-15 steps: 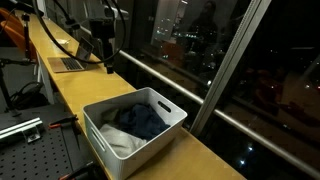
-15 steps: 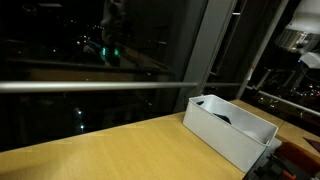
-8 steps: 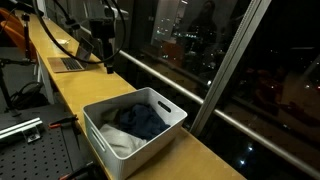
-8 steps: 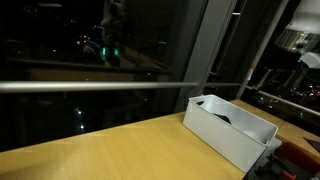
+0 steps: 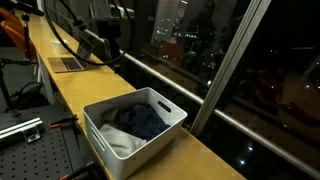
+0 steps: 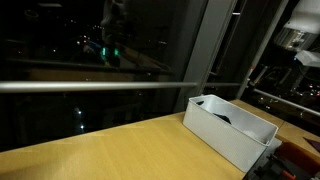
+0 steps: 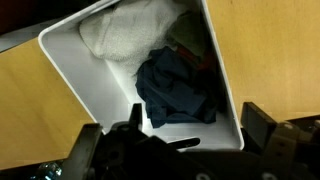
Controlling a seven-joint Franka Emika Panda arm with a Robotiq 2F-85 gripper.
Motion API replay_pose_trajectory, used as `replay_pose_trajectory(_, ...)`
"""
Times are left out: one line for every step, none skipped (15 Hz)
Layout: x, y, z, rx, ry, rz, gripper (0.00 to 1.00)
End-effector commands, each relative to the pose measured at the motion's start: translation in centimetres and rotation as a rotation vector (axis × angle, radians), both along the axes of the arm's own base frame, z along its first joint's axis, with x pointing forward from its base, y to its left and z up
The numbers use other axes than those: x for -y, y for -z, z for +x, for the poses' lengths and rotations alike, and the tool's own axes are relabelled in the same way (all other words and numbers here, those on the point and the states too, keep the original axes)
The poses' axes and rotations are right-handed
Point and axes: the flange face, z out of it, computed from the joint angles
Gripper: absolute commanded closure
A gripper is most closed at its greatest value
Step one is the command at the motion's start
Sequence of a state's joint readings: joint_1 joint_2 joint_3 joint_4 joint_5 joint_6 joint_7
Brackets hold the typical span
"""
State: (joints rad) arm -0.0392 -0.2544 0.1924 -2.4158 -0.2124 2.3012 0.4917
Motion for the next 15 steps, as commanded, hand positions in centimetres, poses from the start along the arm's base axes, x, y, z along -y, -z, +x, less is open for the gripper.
replay_pose_trajectory(1.0, 0.2, 3.6, 0.035, -0.026, 0.013, 0.00)
replay_pose_trajectory(1.4, 0.4, 4.7, 0.041, -0.026, 0.024, 0.00)
replay_pose_trajectory(1.7, 0.7, 5.6, 0.045, -0.022, 0.034, 0.00)
replay_pose_trajectory(2.0, 1.1, 6.5, 0.042, -0.015, 0.048, 0.00)
replay_pose_trajectory(2.3, 1.6, 7.3, 0.041, -0.009, 0.057, 0.00)
replay_pose_trajectory(2.8, 2.6, 8.2, 0.028, 0.005, 0.071, 0.00)
replay_pose_trajectory(3.1, 3.7, 8.9, 0.015, 0.020, 0.083, 0.00)
replay_pose_trajectory(3.6, 5.0, 9.3, -0.004, 0.035, 0.099, 0.00)
replay_pose_trajectory(4.0, 6.2, 9.7, -0.023, 0.048, 0.113, 0.00)
replay_pose_trajectory(4.5, 8.0, 9.9, -0.052, 0.055, 0.128, 0.00)
replay_pose_trajectory(5.0, 9.4, 10.2, -0.072, 0.068, 0.141, 0.00)
replay_pose_trajectory(5.7, 11.3, 10.3, -0.089, 0.077, 0.151, 0.00)
replay_pose_trajectory(6.3, 12.8, 10.6, -0.104, 0.087, 0.164, 0.00)
replay_pose_trajectory(6.9, 14.5, 10.9, -0.115, 0.098, 0.177, 0.00)
replay_pose_trajectory(7.2, 15.9, 11.3, -0.122, 0.105, 0.190, 0.00)
